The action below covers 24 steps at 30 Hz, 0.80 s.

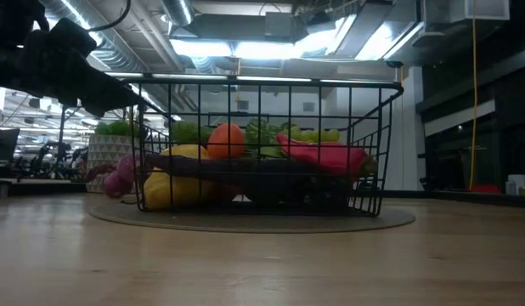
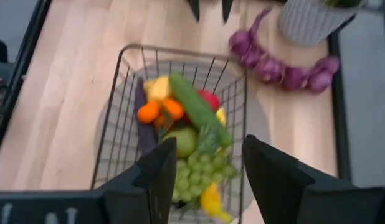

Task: Build produce basket
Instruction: Put the purple garlic into the black wire basket

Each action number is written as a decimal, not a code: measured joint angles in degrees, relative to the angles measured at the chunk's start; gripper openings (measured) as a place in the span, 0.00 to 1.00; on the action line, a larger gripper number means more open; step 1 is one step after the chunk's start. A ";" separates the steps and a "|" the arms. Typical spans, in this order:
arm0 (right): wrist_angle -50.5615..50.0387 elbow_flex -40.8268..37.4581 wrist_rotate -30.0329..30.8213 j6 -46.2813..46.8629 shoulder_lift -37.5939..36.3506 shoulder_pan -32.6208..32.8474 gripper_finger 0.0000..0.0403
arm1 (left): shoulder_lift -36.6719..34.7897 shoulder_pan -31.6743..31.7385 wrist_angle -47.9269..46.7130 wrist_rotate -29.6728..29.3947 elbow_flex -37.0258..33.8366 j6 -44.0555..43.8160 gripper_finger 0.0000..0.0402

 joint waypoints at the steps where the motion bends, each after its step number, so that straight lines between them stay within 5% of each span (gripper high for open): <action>1: 1.15 0.00 0.24 -0.69 0.00 0.00 0.46 | 0.00 0.00 0.00 0.00 0.00 0.00 0.53; 10: 8.44 -1.32 0.33 -1.21 0.63 -1.02 0.46 | 0.00 0.00 0.04 0.00 0.00 0.00 0.53; 24: 22.04 -16.03 0.48 -1.21 0.63 -5.85 0.46 | 0.00 0.00 0.09 0.00 0.00 0.00 0.53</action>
